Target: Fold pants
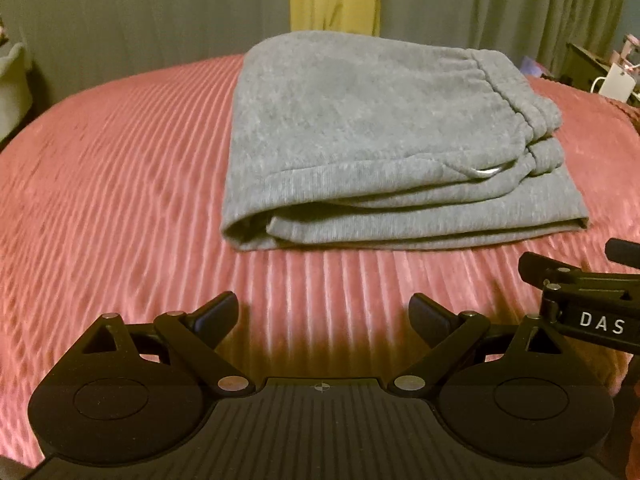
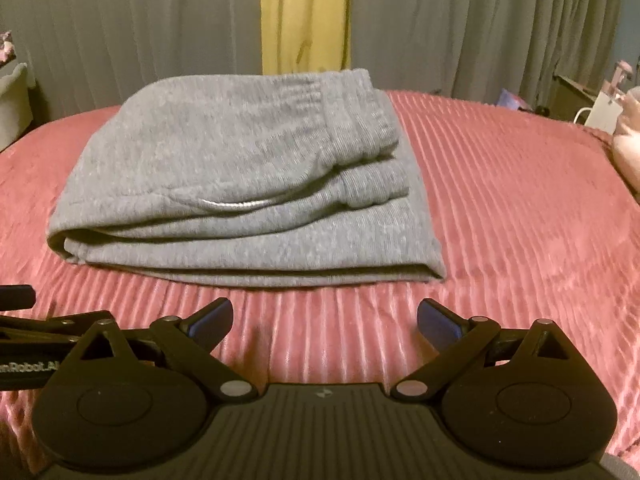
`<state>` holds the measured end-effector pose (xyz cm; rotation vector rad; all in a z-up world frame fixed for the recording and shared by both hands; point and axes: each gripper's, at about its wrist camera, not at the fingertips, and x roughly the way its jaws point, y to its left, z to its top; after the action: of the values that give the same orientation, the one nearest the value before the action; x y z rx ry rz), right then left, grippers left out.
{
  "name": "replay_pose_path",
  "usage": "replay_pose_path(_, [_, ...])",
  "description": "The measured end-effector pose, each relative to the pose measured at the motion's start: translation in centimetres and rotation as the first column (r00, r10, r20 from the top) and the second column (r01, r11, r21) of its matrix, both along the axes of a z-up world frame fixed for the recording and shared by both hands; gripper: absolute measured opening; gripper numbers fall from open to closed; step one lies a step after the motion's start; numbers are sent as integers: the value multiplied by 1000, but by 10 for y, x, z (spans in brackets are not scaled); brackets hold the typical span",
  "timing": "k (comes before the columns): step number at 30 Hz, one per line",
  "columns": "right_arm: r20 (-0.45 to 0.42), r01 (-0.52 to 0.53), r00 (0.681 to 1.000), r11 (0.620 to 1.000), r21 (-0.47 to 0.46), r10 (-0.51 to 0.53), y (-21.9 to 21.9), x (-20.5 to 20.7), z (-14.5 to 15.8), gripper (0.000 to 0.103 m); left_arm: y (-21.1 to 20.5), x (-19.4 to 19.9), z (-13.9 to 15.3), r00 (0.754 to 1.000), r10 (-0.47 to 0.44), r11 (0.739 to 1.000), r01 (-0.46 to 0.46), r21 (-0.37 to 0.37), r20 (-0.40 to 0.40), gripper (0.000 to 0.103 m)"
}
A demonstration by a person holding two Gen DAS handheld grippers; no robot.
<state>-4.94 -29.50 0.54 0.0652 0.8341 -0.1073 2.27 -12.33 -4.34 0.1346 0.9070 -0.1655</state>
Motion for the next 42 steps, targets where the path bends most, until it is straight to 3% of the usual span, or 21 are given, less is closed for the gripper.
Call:
replay_pose_path(7, [16, 9, 1000, 1000, 30, -9, -3, 1, 0, 99, 3, 3, 0, 1000, 13, 1000, -12, -26, 10, 97])
replay_pose_path(42, [-11, 51, 999, 997, 65, -50, -8, 1, -4, 99, 1, 3, -3, 1000, 0, 1000, 0, -22, 0, 97])
